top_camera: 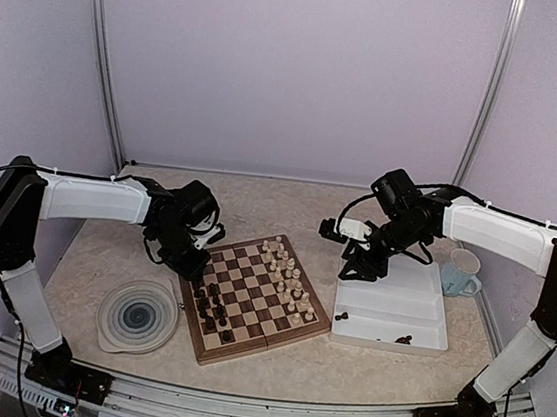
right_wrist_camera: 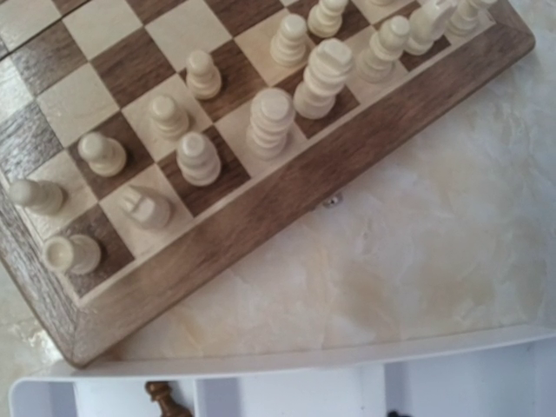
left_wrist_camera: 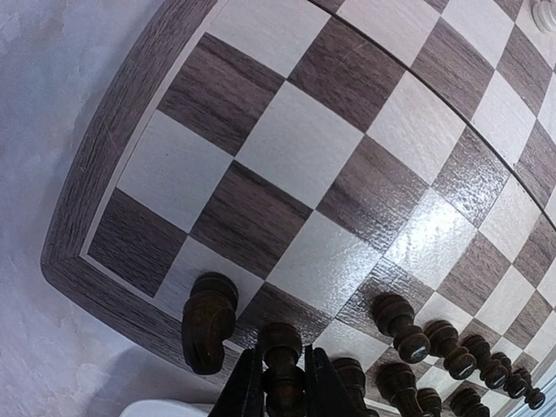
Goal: Set up the chess pieces on the board
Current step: Place the bishop on f8.
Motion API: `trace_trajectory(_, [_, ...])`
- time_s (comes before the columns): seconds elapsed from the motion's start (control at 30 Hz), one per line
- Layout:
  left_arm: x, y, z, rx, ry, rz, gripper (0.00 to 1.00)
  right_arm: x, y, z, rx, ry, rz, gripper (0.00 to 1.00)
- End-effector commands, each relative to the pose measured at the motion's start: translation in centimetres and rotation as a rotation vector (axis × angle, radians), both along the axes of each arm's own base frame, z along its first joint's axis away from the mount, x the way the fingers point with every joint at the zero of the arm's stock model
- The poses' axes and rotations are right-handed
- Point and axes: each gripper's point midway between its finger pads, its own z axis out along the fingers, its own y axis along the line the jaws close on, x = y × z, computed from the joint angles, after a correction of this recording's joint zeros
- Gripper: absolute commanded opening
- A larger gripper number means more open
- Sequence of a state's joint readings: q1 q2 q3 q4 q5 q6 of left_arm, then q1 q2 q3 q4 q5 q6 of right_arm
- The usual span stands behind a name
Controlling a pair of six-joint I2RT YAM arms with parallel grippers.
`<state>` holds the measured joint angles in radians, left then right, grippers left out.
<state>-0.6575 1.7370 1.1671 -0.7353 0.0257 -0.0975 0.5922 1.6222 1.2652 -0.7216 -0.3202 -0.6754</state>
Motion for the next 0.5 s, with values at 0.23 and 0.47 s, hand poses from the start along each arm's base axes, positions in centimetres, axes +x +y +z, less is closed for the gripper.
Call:
trace_trajectory(0.23, [0.2, -0.7, 0.9, -0.015, -0.030, -0.003, 0.29, 0.0, -0.3, 0.4, 0.002, 0.003, -0.008, 0.53])
trace_trajectory(0.47, [1.6, 0.0, 4.6, -0.016, -0.124, 0.029, 0.35, 0.3, -0.8, 1.5, 0.002, -0.040, -0.024, 0.54])
